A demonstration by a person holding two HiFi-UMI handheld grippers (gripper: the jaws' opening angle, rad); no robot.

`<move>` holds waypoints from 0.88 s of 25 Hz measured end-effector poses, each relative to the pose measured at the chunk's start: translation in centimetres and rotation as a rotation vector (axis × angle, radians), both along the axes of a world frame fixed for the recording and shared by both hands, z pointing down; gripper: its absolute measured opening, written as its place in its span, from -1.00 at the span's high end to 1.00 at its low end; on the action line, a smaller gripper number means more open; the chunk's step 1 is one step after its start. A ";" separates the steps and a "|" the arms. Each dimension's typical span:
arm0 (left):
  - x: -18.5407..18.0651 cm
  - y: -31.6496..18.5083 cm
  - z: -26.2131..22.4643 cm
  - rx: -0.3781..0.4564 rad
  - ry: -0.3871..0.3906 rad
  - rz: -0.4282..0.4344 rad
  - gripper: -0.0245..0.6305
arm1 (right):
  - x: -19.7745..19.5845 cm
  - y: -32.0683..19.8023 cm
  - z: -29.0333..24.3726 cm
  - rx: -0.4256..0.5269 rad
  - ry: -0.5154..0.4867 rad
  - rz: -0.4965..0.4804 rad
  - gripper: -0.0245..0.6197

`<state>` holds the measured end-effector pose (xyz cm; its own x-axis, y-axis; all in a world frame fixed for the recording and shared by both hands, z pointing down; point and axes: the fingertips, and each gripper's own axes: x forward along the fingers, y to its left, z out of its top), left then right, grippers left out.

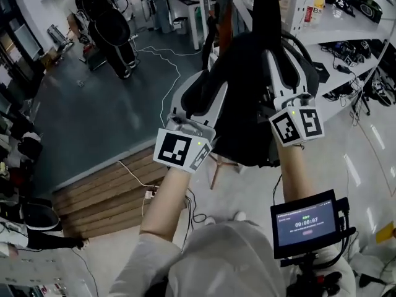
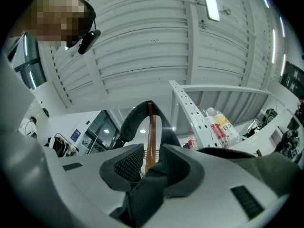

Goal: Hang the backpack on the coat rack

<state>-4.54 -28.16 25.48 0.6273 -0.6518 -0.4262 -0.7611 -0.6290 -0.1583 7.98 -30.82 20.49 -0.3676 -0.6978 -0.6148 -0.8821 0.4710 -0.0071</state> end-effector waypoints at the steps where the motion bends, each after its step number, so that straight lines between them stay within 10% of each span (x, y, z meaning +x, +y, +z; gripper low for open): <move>1: 0.0 0.3 0.9 -0.019 0.009 0.012 0.45 | -0.1 0.2 0.7 -0.014 -0.005 -0.012 0.59; 22: 2.7 3.4 15.3 -0.326 0.072 0.095 0.45 | 0.3 3.6 17.8 -0.340 -0.016 -0.104 0.59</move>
<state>-1.85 -24.72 40.81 0.6675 -0.7013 -0.2502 -0.6988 -0.7061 0.1148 8.23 -27.23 38.28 -0.4401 -0.8228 -0.3597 -0.8280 0.5269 -0.1921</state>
